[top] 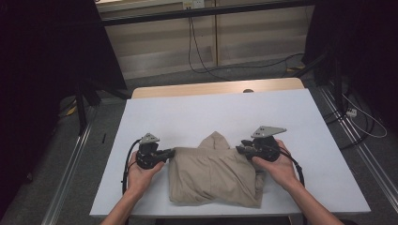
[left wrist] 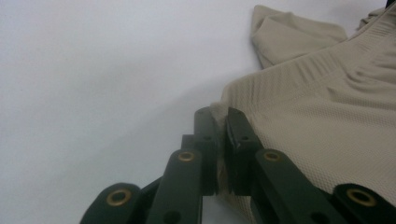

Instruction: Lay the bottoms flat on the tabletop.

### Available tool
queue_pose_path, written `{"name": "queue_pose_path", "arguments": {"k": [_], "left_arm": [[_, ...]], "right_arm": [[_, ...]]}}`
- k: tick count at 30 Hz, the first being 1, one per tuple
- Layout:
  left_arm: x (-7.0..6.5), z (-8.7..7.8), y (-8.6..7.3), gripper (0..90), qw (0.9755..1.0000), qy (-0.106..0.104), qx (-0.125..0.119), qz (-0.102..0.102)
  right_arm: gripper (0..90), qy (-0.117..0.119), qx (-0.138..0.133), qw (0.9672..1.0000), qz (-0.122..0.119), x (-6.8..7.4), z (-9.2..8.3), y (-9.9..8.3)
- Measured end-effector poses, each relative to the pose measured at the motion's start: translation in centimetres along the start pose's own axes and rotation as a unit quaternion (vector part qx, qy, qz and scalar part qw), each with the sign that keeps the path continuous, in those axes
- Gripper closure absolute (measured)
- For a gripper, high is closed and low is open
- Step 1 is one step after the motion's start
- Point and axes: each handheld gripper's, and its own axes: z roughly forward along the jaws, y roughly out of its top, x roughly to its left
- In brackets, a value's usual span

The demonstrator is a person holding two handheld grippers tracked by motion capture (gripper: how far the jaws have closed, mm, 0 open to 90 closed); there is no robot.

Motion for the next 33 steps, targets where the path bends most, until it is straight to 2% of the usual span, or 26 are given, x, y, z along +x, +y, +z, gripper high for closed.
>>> {"name": "queue_pose_path", "arguments": {"k": [1,2,3,5,7,8,9,10,11,12,14,15,18,22,25,30,33], "left_arm": [[-0.1,-0.1,0.0,84.8,1.0,0.0,-0.001,-0.001],[-0.1,-0.2,0.0,84.8,1.0,0.0,-0.002,0.003],[-0.2,-0.3,0.0,84.6,1.0,-0.001,-0.005,0.003],[-0.1,-0.4,0.0,84.5,1.0,-0.001,-0.007,-0.001],[0.0,-0.4,0.1,84.5,0.9999,0.001,-0.01,-0.007],[0.1,-0.5,0.1,84.5,0.9999,-0.003,-0.009,-0.007],[0.1,-0.5,0.2,84.4,0.9999,-0.003,-0.013,-0.01],[0.2,-0.5,0.2,84.4,0.9999,-0.004,-0.012,-0.009],[0.3,-0.7,0.2,84.4,0.9999,-0.003,-0.011,-0.011],[0.3,-0.7,0.2,84.4,0.9999,-0.003,-0.011,-0.011],[0.4,-1.1,0.1,84.4,0.9998,-0.002,-0.014,-0.014],[0.5,-1.4,0.0,84.4,0.9997,0.0,-0.018,-0.017],[0.8,-1.9,-0.4,84.3,0.9997,-0.006,-0.019,-0.018],[1.0,-1.5,-0.7,83.6,0.9997,-0.009,-0.006,-0.02],[0.8,-1.2,-0.7,82.9,0.9998,-0.013,-0.002,-0.015],[0.8,-1.0,-0.8,82.8,0.9999,-0.011,0.002,-0.012],[0.8,-0.7,-0.8,82.1,0.9998,-0.012,0.004,-0.013]], "right_arm": [[54.4,-0.002,0.002,1.0,0.005,-0.1,0.0,-0.3],[52.5,-0.007,0.007,0.9999,0.012,-0.2,-0.1,-0.6],[49.3,-0.02,0.004,0.9998,0.005,-0.3,-0.6,-0.8],[47.1,-0.024,-0.005,0.9997,0.006,-0.3,-0.9,-0.6],[51.6,-0.017,-0.03,0.999,0.029,-0.4,-1.5,0.4],[53.7,-0.013,-0.035,0.9989,0.028,-0.3,-1.7,0.9],[63.4,-0.004,-0.028,0.9993,0.023,0.1,-1.7,1.6],[63.4,-0.004,-0.028,0.9993,0.023,0.1,-1.7,1.6],[70.5,0.011,-0.017,0.9997,0.017,0.7,-1.3,1.8],[70.5,0.011,-0.017,0.9997,0.017,0.7,-1.3,1.8],[70.7,0.008,0.012,0.9996,0.024,1.4,-0.6,1.5],[67.5,-0.003,0.029,0.9992,0.027,1.7,-0.1,0.8],[64.5,-0.014,0.035,0.9986,0.037,1.2,0.1,0.0],[54.9,0.002,0.035,0.9966,0.075,0.1,0.7,-0.5],[52.8,0.017,0.038,0.9949,0.092,-0.2,1.7,-0.4],[61.1,0.032,0.053,0.9908,0.12,-0.9,2.8,-0.4],[73.0,0.031,0.059,0.9905,0.12,-1.0,2.8,-0.6]]}}
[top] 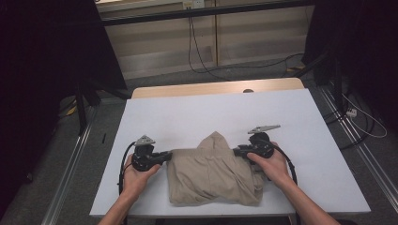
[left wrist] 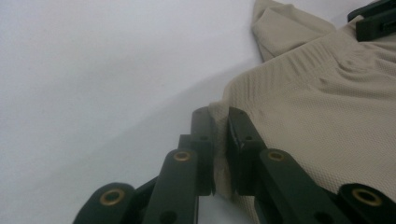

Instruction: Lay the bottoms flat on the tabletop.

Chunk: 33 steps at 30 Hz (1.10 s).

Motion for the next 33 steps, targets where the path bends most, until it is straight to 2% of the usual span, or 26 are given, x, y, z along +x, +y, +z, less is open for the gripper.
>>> {"name": "queue_pose_path", "arguments": {"k": [2,5,7,10,11,13,15,18,20,21,23,24,25,27,28,29,33], "left_arm": [[-0.1,0.1,0.0,80.8,1.0,-0.003,0.001,0.001],[-0.2,0.4,0.1,76.8,1.0,-0.001,0.0,-0.002],[-0.1,0.6,0.2,68.6,0.9999,0.004,-0.004,-0.011],[0.2,0.5,0.5,51.7,0.9993,0.009,-0.03,-0.018],[0.3,0.4,0.6,52.8,0.9991,0.011,-0.037,-0.02],[0.4,0.6,0.6,58.1,0.999,0.016,-0.027,-0.032],[0.6,0.9,0.6,65.3,0.9991,0.01,-0.02,-0.037],[0.5,1.7,0.6,65.7,0.9994,0.01,-0.01,-0.032],[0.3,2.3,0.5,66.1,0.9993,0.001,0.009,-0.036],[0.1,2.6,0.4,68.5,0.9993,0.0,0.017,-0.034],[-0.1,2.6,0.4,68.1,0.9995,-0.001,0.019,-0.025],[-0.1,2.5,0.4,69.3,0.9993,-0.011,0.023,-0.028],[-0.1,2.6,0.3,73.2,0.9993,-0.011,0.022,-0.028],[-0.3,2.5,0.3,79.0,0.9991,-0.022,0.03,-0.022],[-0.4,2.4,0.3,82.4,0.9988,-0.03,0.03,-0.025],[-0.5,2.2,0.4,84.1,0.9989,-0.028,0.028,-0.025],[-0.8,1.3,1.2,85.2,0.9992,-0.03,-0.008,-0.026]], "right_arm": [[81.9,-0.007,-0.009,0.9998,-0.013,0.0,-0.3,0.1],[85.4,-0.015,-0.019,0.9993,-0.03,0.2,-0.6,0.1],[85.7,-0.018,-0.025,0.9988,-0.037,0.2,-0.8,0.0],[85.8,-0.021,-0.031,0.9984,-0.043,0.2,-0.9,0.1],[85.8,-0.023,-0.031,0.9982,-0.046,0.2,-1.0,0.1],[85.8,-0.026,-0.033,0.9979,-0.05,0.2,-1.0,0.1],[85.8,-0.029,-0.035,0.9977,-0.05,0.2,-1.1,0.1],[85.8,-0.028,-0.041,0.9974,-0.052,0.2,-1.3,0.1],[85.8,-0.029,-0.042,0.9971,-0.055,0.2,-1.3,0.0],[85.8,-0.031,-0.041,0.9971,-0.057,0.3,-1.3,0.0],[85.7,-0.031,-0.039,0.997,-0.059,0.3,-1.2,0.0],[85.8,-0.031,-0.038,0.9971,-0.058,0.3,-1.2,-0.1],[85.7,-0.031,-0.037,0.9972,-0.057,0.2,-1.3,-0.1],[85.7,-0.033,-0.039,0.9971,-0.056,0.1,-1.4,-0.2],[85.8,-0.034,-0.042,0.997,-0.056,0.1,-1.6,-0.2],[85.8,-0.035,-0.046,0.9968,-0.056,0.1,-1.8,-0.2],[86.0,-0.037,-0.07,0.9953,-0.055,0.1,-3.0,0.1]]}}
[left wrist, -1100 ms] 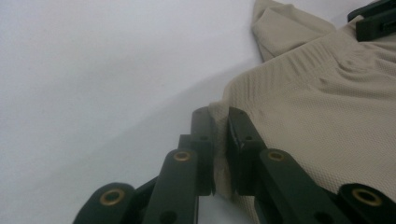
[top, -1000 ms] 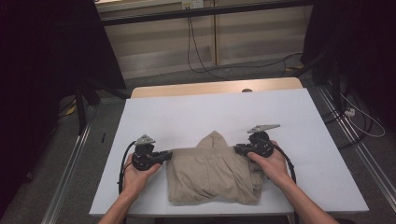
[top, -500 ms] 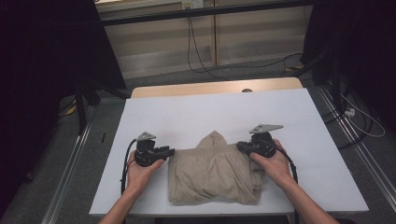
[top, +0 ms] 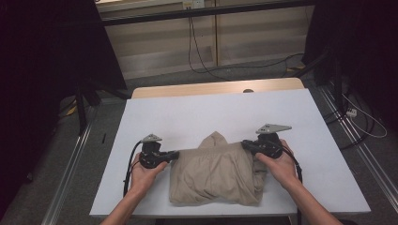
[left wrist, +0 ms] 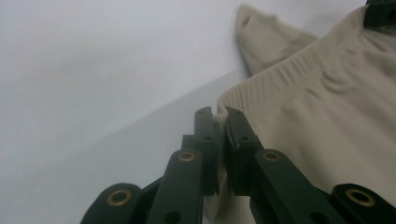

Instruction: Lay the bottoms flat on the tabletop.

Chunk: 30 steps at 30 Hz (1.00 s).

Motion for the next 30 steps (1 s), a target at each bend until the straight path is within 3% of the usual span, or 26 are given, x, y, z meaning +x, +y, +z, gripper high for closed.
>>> {"name": "queue_pose_path", "arguments": {"k": [4,7,17,20,30], "left_arm": [[-0.4,-0.8,1.4,85.4,0.9991,0.018,-0.033,0.018],[-0.2,-1.4,2.9,85.4,0.9978,0.022,-0.061,0.013],[-0.3,-2.5,7.6,85.5,0.9905,0.036,-0.131,0.02],[-0.3,-2.6,8.9,85.4,0.9884,0.039,-0.145,0.021],[0.5,-2.4,12.8,85.6,0.9854,0.053,-0.159,0.03]], "right_arm": [[86.1,-0.008,-0.032,0.9994,-0.012,0.1,-1.0,1.2],[86.1,-0.01,-0.058,0.9981,-0.016,0.2,-1.8,2.9],[86.2,-0.024,-0.116,0.9929,-0.012,-1.1,-2.9,7.4],[86.2,-0.03,-0.131,0.9908,-0.013,-1.5,-3.2,8.9],[86.2,-0.054,-0.153,0.9865,-0.024,-3.0,-2.5,12.9]]}}
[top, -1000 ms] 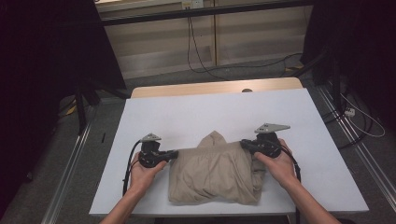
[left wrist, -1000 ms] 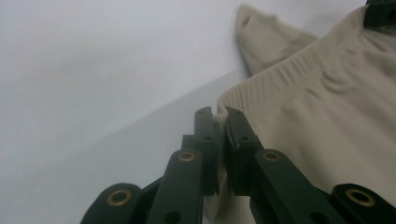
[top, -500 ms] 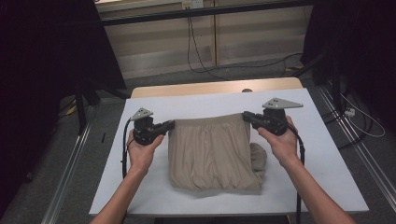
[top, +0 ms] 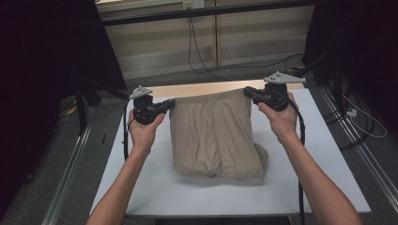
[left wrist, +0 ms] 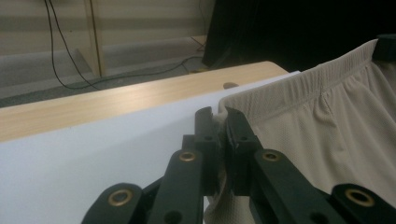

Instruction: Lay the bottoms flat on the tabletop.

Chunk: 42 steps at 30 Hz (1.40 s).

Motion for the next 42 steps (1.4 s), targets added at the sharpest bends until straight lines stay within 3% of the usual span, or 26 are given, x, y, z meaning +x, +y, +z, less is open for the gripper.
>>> {"name": "queue_pose_path", "arguments": {"k": [5,9,12,28,36,39,40,41,42], "left_arm": [[0.0,0.4,2.3,85.5,0.9998,0.006,-0.015,0.008],[-0.1,0.7,4.4,85.5,0.9994,0.012,-0.026,0.018],[0.2,1.7,5.0,85.5,0.9994,0.013,-0.022,0.023],[1.9,7.2,0.6,85.3,0.9991,-0.003,0.043,0.001],[2.6,8.9,-0.9,85.0,0.9979,0.014,0.062,-0.01],[2.7,9.3,-1.2,84.2,0.9973,0.023,0.069,-0.007],[2.8,9.5,-1.3,82.3,0.997,0.031,0.07,-0.007],[2.9,9.6,-1.5,73.3,0.9963,0.042,0.074,-0.009],[2.9,9.8,-1.7,56.5,0.9949,0.062,0.08,-0.003]], "right_arm": [[86.2,-0.017,-0.017,0.9994,-0.025,-0.8,0.5,3.2],[86.2,-0.03,-0.024,0.9987,-0.034,-1.2,0.9,4.6],[86.2,-0.044,-0.028,0.998,-0.037,-1.7,1.5,5.1],[85.9,-0.058,0.031,0.9978,0.001,-4.9,5.5,-1.1],[85.8,-0.058,0.055,0.9968,0.003,-5.5,6.8,-2.9],[81.7,-0.06,0.069,0.9957,0.016,-5.7,7.3,-3.5],[75.0,-0.064,0.075,0.9949,0.021,-5.8,7.5,-3.7],[66.0,-0.073,0.082,0.9935,0.029,-5.9,7.7,-3.8],[60.5,-0.081,0.087,0.9921,0.041,-5.9,7.8,-4.0]]}}
